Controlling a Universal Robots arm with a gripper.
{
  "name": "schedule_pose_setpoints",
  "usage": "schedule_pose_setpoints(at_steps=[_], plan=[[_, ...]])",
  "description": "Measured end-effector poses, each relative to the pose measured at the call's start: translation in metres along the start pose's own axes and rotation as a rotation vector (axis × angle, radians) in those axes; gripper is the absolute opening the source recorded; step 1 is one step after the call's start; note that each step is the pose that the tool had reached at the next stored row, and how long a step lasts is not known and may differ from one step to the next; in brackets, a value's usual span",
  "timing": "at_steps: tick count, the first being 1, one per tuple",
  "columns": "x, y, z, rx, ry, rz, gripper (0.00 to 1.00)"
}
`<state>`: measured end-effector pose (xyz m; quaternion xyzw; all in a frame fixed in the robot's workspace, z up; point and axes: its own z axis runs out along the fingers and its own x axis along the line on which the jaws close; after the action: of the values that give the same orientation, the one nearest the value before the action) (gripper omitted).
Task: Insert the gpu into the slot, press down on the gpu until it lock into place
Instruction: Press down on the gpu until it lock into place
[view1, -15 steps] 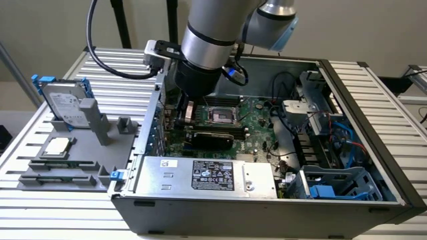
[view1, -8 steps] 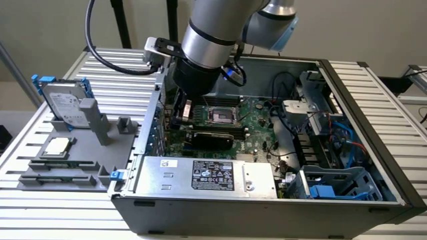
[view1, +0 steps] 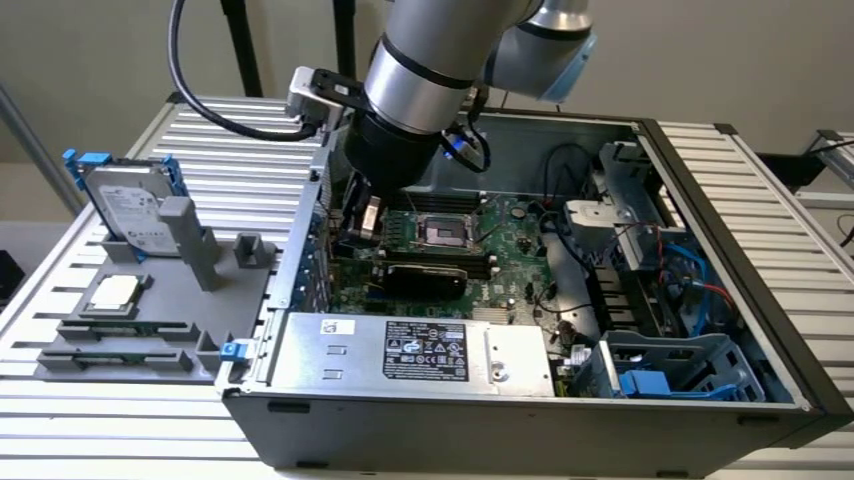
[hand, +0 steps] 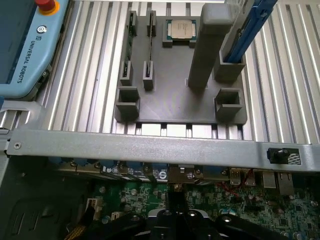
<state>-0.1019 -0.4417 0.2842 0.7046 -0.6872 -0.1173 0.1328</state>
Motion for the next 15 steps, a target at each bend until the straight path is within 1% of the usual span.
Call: schedule_pose_setpoints(at_steps=[2,4,8,10,12,15], plan=[[0.0000,0.0002,-0.0006,-0.0057,0.0000,0.000,0.11],[0.0000,0.0004,-0.0009,-0.0089,0.0011,0.000,0.11],[0.0000,0.0004,-0.0010,-0.0113,0.0039,0.003,0.11],[0.0000,0.0004,-0.0010,-0.0117,0.0043,0.007,0.11],[0.0000,0.0005,-0.0009,-0.0120,0.0031,0.011,0.11],[0.0001,0.0009,-0.0007,-0.0126,-0.0007,0.023,0.11]])
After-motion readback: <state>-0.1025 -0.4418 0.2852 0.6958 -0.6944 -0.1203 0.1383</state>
